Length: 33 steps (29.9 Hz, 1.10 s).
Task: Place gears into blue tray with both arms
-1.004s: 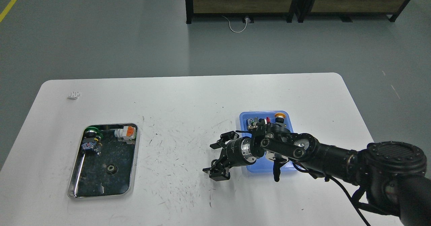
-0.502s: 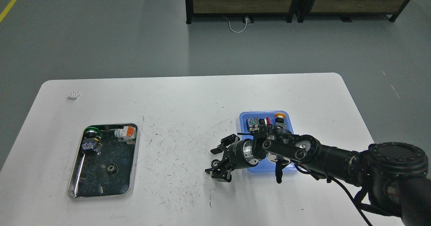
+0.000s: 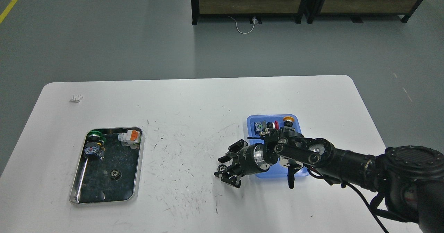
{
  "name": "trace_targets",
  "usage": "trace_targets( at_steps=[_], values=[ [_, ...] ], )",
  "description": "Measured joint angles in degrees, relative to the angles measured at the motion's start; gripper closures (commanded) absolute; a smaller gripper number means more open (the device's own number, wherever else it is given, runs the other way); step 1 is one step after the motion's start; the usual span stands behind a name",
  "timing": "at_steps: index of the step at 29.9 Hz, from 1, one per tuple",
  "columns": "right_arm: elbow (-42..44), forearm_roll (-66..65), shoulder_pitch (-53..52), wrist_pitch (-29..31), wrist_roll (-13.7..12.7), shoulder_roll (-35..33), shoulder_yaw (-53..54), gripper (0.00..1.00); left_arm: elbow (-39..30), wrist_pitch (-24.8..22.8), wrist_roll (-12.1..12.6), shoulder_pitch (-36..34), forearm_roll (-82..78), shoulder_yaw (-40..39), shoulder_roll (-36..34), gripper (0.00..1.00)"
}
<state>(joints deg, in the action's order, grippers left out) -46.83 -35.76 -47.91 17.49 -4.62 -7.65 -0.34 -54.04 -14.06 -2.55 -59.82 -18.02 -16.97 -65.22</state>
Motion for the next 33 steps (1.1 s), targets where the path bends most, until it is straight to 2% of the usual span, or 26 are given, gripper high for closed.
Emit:
trace_targets(
  at_steps=[5,7,15,27,33],
  values=[
    [-0.44,0.00,-0.17,0.66,-0.09,-0.76,0.13,0.82,-0.02,0.00,0.01,0.02,0.00,0.00,-0.30,0.02],
    [-0.56,0.02,-0.33,0.89,-0.20,-1.23,0.38,0.84,-0.02,0.00,0.01,0.04,0.00,0.00,-0.42,0.02],
    [-2.65,0.72,-1.85,1.70,-0.05,-5.50,4.51,0.85,-0.02,0.01,0.01,0.15,0.00,0.00,-0.52,0.02],
    [-12.56,0.94,0.43,3.85,0.31,-24.71,7.77,0.85,-0.02,0.10,-0.05,0.12,0.00,0.44,-0.53,0.02],
    [-13.73,0.28,4.91,4.46,0.39,-29.08,9.30,0.81,-0.02,0.02,-0.18,0.00,0.00,0.34,-0.47,0.02]
  ],
)
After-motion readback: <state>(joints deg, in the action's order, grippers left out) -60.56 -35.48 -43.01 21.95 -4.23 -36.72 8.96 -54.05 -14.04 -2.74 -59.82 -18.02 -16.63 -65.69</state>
